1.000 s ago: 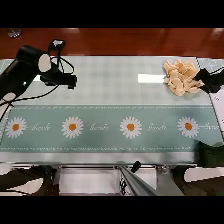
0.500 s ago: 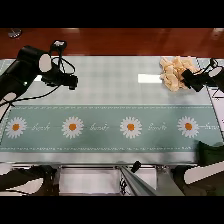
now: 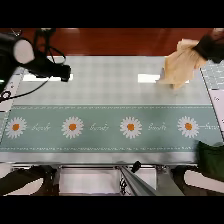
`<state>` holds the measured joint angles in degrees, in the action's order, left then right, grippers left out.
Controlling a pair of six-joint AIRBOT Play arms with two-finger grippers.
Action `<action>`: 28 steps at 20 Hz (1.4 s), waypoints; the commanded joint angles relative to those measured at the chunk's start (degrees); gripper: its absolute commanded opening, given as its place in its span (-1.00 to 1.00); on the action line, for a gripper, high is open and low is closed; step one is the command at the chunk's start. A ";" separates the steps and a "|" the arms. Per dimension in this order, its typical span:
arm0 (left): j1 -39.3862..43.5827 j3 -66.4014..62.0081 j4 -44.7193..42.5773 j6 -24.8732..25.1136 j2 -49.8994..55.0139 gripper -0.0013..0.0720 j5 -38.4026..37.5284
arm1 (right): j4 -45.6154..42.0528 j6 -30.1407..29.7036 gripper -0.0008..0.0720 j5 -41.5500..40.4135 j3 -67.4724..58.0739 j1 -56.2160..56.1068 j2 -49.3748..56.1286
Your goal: Fold the shirts.
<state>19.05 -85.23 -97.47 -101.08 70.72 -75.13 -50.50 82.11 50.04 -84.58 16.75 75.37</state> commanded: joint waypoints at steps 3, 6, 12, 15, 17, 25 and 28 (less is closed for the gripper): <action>0.02 -14.73 -0.02 0.07 -12.81 0.96 -0.57 | 6.05 -3.23 -0.87 4.02 -6.27 -0.07 -23.65; 0.02 -19.63 -0.07 0.07 -20.15 0.96 -0.50 | 6.71 -1.70 -0.87 4.39 -8.35 -0.07 -32.52; -0.11 -19.67 -0.26 0.09 -27.26 0.96 -8.15 | 8.04 0.48 -0.87 25.27 -7.87 -0.09 -34.45; -0.11 -16.15 -0.26 0.07 -26.84 0.95 -12.61 | 7.93 -0.96 -0.87 29.73 -0.02 -0.55 -33.94; -0.11 -11.93 -0.26 0.07 -26.82 0.95 -12.55 | 6.62 -1.36 -0.87 29.24 7.76 -5.77 -34.12; -0.09 -1.31 -0.09 -1.25 -26.82 0.95 -12.57 | -12.72 13.44 -0.87 -4.48 36.81 -51.69 -26.38; -0.09 3.37 -0.04 -1.25 -26.82 0.95 -12.57 | -8.98 13.75 -0.87 -10.27 37.38 -61.18 -12.98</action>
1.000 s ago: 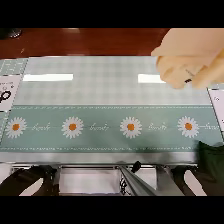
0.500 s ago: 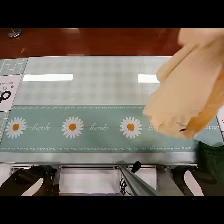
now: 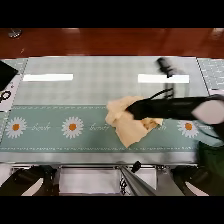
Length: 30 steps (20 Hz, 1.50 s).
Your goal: Fold the shirts.
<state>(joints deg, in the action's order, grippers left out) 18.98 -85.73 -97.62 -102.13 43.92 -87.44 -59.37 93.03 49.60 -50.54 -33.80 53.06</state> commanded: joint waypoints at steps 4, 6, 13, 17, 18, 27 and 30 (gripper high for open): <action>-0.02 12.22 0.11 -0.20 -0.02 0.95 -0.26 | 3.30 -3.65 -0.44 -7.72 3.34 -12.96 19.17; -0.02 16.83 0.13 -0.22 -0.02 0.95 -0.22 | 2.78 -8.72 0.53 -1.70 2.71 -9.75 17.88; -0.02 38.05 14.62 -3.61 0.33 0.95 10.23 | -23.15 -9.90 0.53 21.68 0.63 11.02 -1.62; 0.07 48.96 32.83 -0.46 3.23 0.96 20.92 | -38.91 -10.29 0.55 27.19 0.63 23.58 -8.11; 0.09 50.90 36.68 1.36 4.44 0.96 22.71 | -38.99 -11.63 0.57 27.17 0.63 27.50 -8.55; 0.26 54.71 55.12 17.49 17.46 0.96 30.10 | -25.59 -15.39 0.57 25.05 0.63 44.81 -8.46; 3.30 54.71 58.77 19.63 21.86 0.96 33.27 | -25.62 -15.39 0.57 25.66 0.63 44.81 -8.46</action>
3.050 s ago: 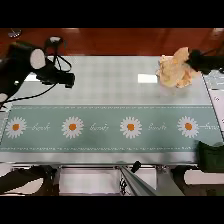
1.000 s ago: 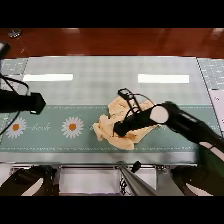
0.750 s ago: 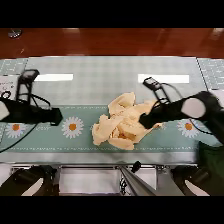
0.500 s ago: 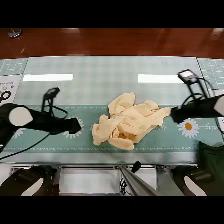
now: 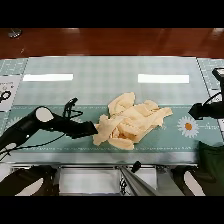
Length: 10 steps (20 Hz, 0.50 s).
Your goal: Fold the shirts.
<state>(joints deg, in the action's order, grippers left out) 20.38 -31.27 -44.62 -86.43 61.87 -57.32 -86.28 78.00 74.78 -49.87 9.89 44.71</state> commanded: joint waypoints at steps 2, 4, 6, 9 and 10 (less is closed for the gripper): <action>5.66 0.24 8.02 4.63 6.29 0.95 5.51 | 1.14 -0.35 0.57 1.27 -0.04 1.11 -0.11; 9.64 0.24 8.87 4.81 8.22 -0.19 6.40 | 0.46 -0.35 0.57 2.05 -0.04 1.11 -0.11; 11.56 0.24 8.87 4.79 8.61 -0.91 5.90 | -1.57 -0.46 0.55 2.14 -0.04 1.14 -0.11; 11.28 0.24 8.00 5.03 7.85 -0.91 4.20 | -5.51 -1.22 0.35 0.28 0.70 1.44 -0.11; 11.28 0.24 7.74 5.01 7.34 -0.91 4.22 | -4.09 -1.25 0.35 -1.03 2.16 2.60 -0.11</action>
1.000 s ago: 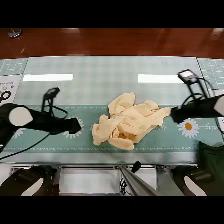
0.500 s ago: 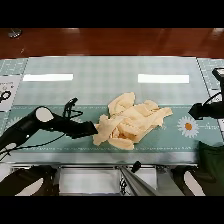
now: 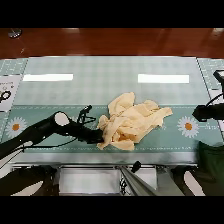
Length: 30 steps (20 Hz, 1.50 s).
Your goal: Fold the shirts.
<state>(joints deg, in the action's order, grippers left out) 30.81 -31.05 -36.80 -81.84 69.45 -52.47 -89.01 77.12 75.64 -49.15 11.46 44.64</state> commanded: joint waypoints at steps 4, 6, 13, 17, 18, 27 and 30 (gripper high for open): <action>0.85 0.02 -0.09 0.39 -3.65 -0.91 -0.68 | 23.28 -5.60 0.57 -5.84 10.51 10.51 0.48; 0.85 0.02 -0.09 0.37 -5.27 -0.91 -0.68 | 32.59 -8.79 0.71 -6.10 15.02 13.38 2.93; 0.85 0.02 -0.09 0.17 -6.10 -0.91 -1.75 | 46.21 -15.23 0.71 -9.73 21.42 13.53 16.04; 0.63 0.02 -0.92 0.13 -6.01 -0.91 -2.14 | 48.17 -17.75 0.67 -12.26 21.42 13.53 21.81; 0.57 0.02 -0.92 -0.66 -6.03 -0.91 -2.21 | 48.24 -18.38 0.67 -12.35 21.42 13.53 23.10; 0.07 0.02 -0.92 -1.53 -5.99 -0.91 -1.90 | 55.08 -21.40 0.62 -18.10 21.42 8.81 26.97; -1.20 0.02 -0.94 -1.27 -5.99 -0.91 -1.75 | 55.17 -21.20 0.12 -24.28 21.40 0.44 26.97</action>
<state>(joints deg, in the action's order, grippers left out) 30.48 -31.05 -37.69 -83.37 63.46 -54.41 -34.79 56.03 56.40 -27.75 17.78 71.42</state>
